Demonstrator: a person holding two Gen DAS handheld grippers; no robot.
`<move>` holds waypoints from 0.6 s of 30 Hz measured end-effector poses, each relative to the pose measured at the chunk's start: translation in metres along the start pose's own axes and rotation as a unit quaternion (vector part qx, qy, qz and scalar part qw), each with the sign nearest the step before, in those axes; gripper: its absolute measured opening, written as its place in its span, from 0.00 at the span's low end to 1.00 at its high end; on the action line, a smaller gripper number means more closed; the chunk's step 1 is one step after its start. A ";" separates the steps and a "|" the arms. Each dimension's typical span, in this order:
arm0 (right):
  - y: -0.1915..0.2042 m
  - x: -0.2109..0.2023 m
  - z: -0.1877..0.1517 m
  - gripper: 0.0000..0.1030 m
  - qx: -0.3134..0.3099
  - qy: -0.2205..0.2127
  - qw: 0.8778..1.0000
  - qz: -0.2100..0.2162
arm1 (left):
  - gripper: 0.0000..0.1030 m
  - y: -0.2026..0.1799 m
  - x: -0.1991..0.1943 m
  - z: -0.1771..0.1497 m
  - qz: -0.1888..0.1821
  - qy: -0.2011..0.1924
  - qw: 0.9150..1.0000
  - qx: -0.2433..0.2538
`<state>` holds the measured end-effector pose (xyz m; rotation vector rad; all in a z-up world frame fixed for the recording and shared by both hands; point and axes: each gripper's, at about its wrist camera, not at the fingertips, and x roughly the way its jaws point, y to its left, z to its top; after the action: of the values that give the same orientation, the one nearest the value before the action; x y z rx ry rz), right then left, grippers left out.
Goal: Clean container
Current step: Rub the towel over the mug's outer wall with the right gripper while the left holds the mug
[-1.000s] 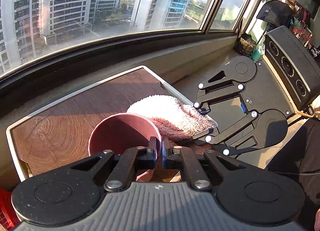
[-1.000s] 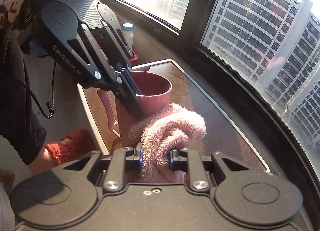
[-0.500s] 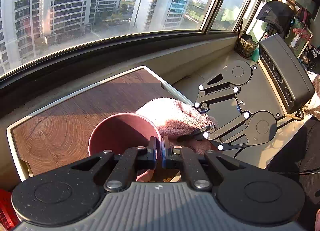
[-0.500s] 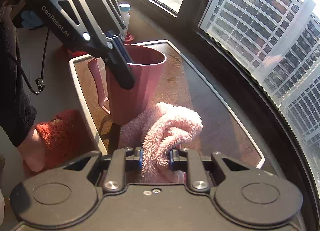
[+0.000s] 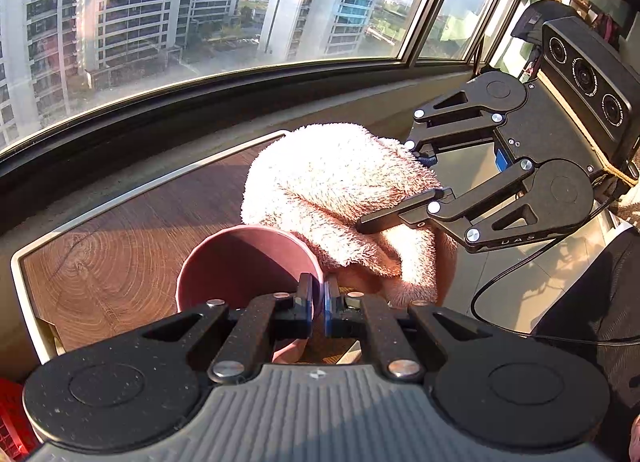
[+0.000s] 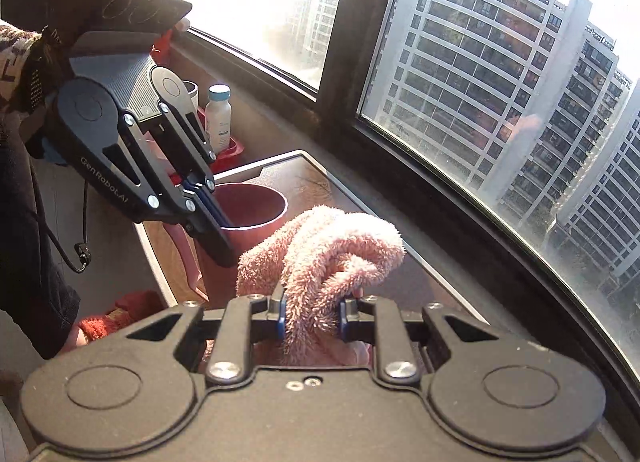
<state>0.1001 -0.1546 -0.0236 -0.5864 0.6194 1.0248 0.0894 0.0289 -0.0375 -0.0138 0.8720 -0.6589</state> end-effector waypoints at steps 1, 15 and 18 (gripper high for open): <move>0.001 0.001 0.001 0.21 0.001 -0.003 1.000 0.003 | 0.05 -0.001 0.001 0.000 -0.002 0.001 1.000 0.001; 0.024 0.039 -0.009 0.21 -0.027 0.039 0.999 0.013 | 0.05 -0.002 0.002 0.001 -0.006 0.004 1.000 0.006; 0.028 0.043 -0.012 0.21 -0.035 0.051 0.998 0.017 | 0.05 -0.002 0.003 0.001 -0.005 0.003 1.000 0.006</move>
<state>0.0891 -0.1268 -0.0664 -0.6950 0.6873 1.0557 0.0907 0.0248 -0.0383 -0.0052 0.8747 -0.6747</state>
